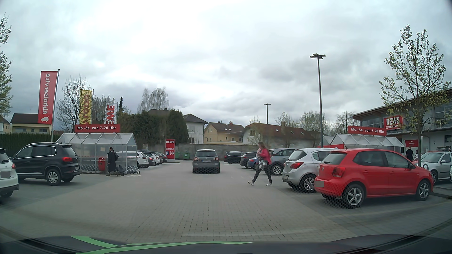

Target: Follow the waypoints while adhering to traffic rules and regulations

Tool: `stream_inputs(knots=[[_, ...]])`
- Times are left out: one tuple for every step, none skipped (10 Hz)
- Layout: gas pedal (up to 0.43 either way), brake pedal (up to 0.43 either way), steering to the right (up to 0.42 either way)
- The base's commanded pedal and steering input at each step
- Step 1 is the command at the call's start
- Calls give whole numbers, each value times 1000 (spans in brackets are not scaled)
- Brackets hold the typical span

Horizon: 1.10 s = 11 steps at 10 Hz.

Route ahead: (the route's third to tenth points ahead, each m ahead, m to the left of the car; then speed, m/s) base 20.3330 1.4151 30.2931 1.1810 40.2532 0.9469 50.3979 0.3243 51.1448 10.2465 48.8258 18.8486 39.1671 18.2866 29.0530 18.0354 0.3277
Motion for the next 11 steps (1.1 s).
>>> stream_inputs(knots=[[0, 61, -3], [0, 98, -3], [0, 116, -3], [0, 128, -3], [0, 134, -3], [0, 134, -3], [0, 134, -3], [0, 134, -3], [0, 134, -3], [0, 134, -3], [0, 134, -3]])
